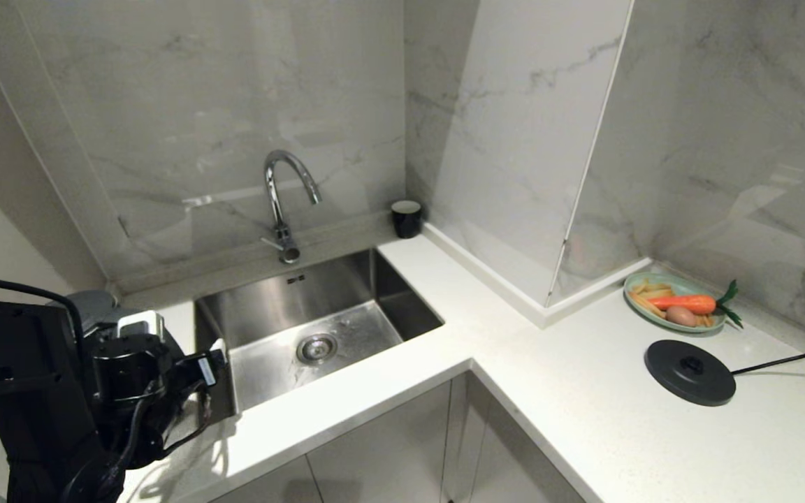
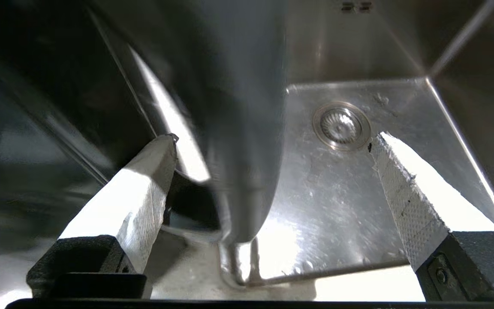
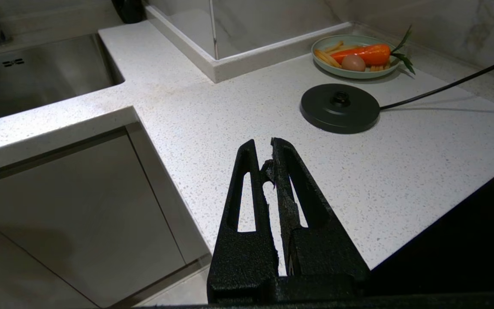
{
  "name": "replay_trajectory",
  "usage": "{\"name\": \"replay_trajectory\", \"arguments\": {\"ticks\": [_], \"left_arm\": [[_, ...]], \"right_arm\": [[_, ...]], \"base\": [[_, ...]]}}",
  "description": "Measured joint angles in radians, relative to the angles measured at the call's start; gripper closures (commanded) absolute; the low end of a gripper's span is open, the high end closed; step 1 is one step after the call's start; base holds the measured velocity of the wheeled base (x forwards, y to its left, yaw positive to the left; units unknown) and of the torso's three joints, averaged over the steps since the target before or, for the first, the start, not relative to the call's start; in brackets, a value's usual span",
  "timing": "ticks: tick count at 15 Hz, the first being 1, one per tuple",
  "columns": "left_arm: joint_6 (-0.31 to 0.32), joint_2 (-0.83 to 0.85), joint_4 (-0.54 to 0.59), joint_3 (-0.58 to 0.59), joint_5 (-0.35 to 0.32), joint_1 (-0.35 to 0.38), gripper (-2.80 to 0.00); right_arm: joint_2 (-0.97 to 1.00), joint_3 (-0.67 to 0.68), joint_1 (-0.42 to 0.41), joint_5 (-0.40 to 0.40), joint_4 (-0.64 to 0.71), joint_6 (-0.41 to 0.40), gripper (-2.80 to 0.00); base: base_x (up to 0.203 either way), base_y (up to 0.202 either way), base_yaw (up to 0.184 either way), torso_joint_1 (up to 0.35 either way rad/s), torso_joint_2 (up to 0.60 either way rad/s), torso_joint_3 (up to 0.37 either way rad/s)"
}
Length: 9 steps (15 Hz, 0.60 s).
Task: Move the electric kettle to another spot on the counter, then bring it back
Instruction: Place it by the sink
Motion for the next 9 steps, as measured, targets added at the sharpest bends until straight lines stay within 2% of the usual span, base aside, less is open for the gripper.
{"name": "replay_trajectory", "arguments": {"ticks": [3,5,9], "left_arm": [[-0.001,-0.059,-0.005,0.043,0.066,0.018,-2.80],[-0.009,-0.083,-0.005,0.108,0.062,-0.010,-2.80],[-0.011,-0.053,-0.009,0.108,0.038,-0.044,-2.80]], "right_arm": [[0.000,0.000,0.000,0.000,0.000,-0.001,0.00],[0.000,0.000,0.000,0.000,0.001,0.000,0.00],[0.000,0.000,0.000,0.000,0.000,0.000,0.00]], "base": [[0.000,0.000,0.000,0.000,0.00,0.000],[0.000,0.000,0.000,0.000,0.00,0.000],[0.000,0.000,0.000,0.000,0.00,0.000]]}}
